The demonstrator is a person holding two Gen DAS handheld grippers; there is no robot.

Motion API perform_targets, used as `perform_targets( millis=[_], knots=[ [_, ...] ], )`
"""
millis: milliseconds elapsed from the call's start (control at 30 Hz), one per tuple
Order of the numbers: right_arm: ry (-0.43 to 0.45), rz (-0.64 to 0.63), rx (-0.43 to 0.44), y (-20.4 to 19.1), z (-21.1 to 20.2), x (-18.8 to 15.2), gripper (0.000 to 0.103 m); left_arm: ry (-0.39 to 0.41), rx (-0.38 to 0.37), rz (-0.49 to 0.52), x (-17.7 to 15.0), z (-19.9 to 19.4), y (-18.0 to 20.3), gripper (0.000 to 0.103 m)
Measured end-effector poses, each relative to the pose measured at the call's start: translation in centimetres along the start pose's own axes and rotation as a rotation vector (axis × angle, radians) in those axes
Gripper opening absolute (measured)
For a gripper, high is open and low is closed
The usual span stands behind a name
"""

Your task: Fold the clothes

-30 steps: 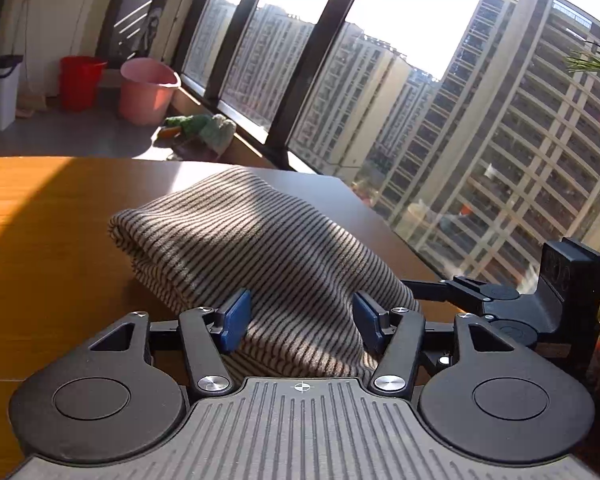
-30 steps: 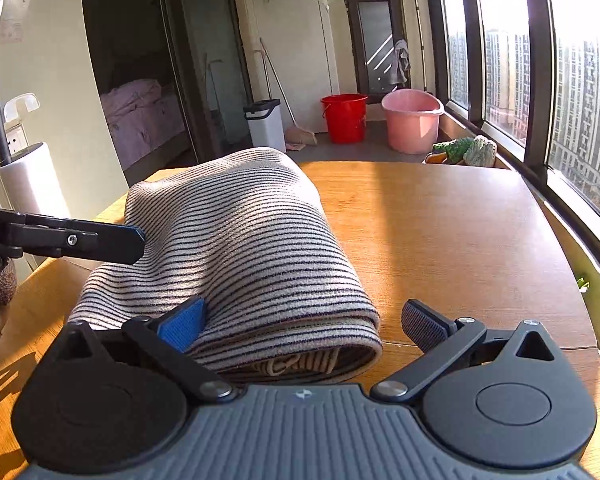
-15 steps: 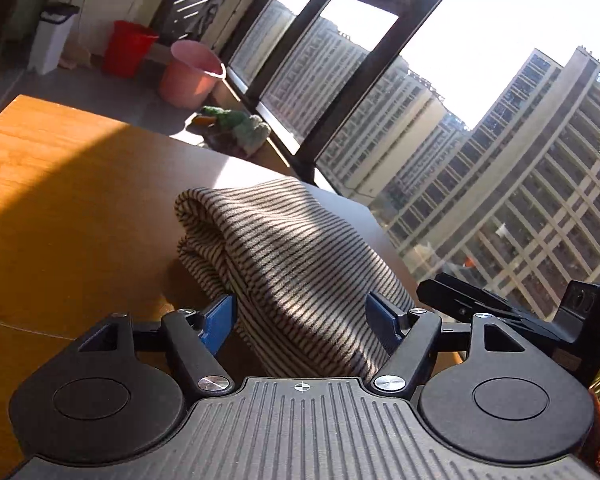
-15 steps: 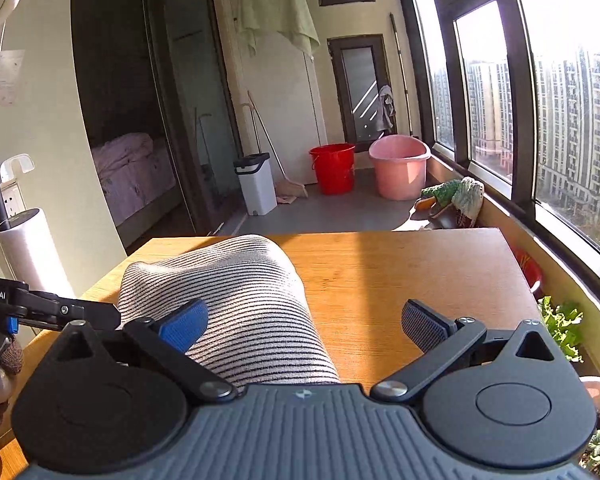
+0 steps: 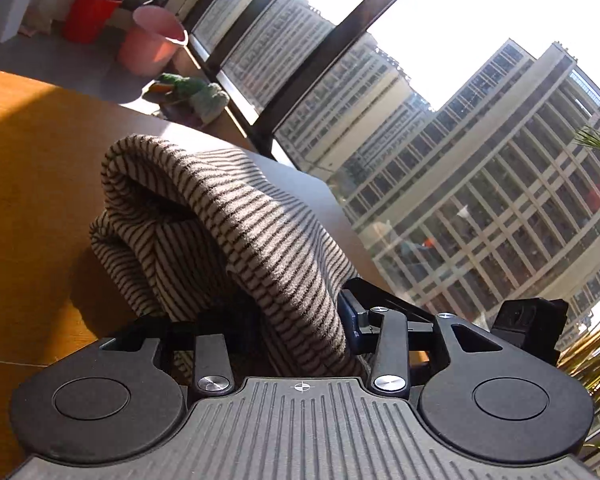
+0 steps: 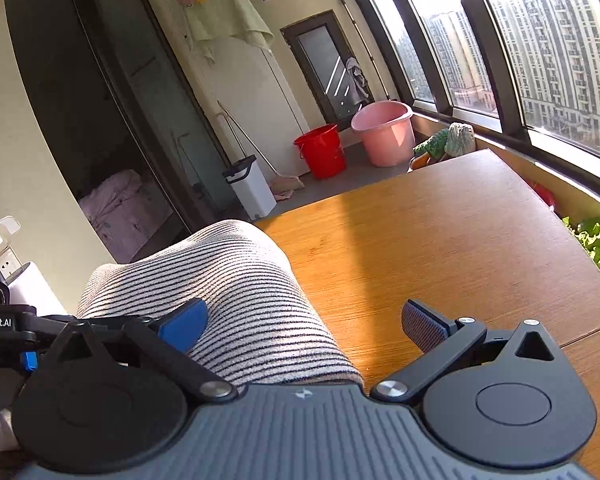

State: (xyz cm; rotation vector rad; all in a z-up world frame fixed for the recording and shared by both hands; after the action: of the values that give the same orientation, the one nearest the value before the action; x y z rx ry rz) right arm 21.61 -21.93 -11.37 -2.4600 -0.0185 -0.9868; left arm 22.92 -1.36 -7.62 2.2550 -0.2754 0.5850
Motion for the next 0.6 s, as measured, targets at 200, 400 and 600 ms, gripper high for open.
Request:
perform_targets(
  millis=[200,400,600],
  knots=[
    [-0.011,0.029,0.026,0.2,0.2,0.0,0.103,0.076,0.054,-0.091,-0.9,-4.1,-1.8,0.054],
    [-0.002,0.032,0.024,0.2,0.1,-0.1,0.103,-0.005,0.013,-0.143,-1.9,-2.9,-2.0,0.084],
    [0.001,0.056,0.027,0.6,0.0,-0.1,0.103,-0.025,0.011,-0.031,-1.2,-0.8,0.3,0.052]
  ],
)
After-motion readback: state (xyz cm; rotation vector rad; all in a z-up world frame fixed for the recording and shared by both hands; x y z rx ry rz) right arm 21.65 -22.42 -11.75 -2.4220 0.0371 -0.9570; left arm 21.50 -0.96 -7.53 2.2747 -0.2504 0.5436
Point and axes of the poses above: each gripper's, at about its wrist camera, not at the fingertips, and z roughly the way its jaws point, y to its right, x to its top, the point moved 7 cm from there along z, roughly the way its jaws point, and after that the axes turned 15 degrees about -y, right-handed, at the moved point
